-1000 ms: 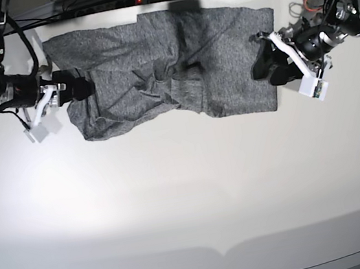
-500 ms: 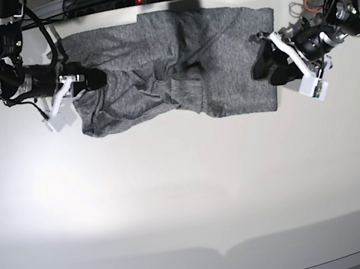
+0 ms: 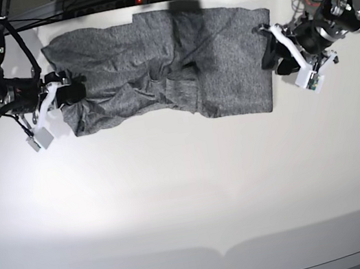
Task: Fold the T-shirt properly
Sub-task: 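Fold the held end over the bundle toward the left gripper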
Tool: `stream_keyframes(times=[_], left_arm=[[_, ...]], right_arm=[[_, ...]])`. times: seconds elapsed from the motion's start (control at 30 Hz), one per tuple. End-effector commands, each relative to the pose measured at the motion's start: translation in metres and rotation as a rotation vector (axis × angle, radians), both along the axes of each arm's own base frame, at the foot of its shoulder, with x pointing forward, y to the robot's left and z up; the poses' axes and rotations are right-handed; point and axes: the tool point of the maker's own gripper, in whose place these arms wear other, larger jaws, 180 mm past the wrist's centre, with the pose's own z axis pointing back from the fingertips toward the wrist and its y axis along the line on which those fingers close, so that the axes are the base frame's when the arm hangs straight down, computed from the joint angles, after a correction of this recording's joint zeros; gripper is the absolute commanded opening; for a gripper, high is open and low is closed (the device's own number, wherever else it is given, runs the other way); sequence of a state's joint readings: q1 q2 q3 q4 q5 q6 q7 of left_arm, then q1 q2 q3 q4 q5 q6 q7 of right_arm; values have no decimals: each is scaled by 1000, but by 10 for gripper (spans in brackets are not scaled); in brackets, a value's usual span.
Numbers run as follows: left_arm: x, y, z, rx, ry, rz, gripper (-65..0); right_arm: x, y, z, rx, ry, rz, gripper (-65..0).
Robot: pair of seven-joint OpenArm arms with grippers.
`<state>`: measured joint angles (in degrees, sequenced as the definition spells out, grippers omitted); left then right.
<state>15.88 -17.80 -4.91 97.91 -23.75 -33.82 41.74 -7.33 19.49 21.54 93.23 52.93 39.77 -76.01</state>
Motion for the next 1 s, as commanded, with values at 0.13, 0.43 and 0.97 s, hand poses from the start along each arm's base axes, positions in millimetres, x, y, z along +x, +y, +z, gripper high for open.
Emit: stream_keyframes(times=[0.13, 0.43, 0.97], left_arm=[[-8, 15, -10, 47, -55, 41, -450], [-28, 23, -45, 11, 14, 78, -450], [-35, -13, -45, -84, 29, 42, -450]], right_arm=[[13, 33, 29, 96, -116, 30, -650], [9, 139, 64, 233, -220, 193, -650], [4, 295, 98, 321, -350, 328, -650]])
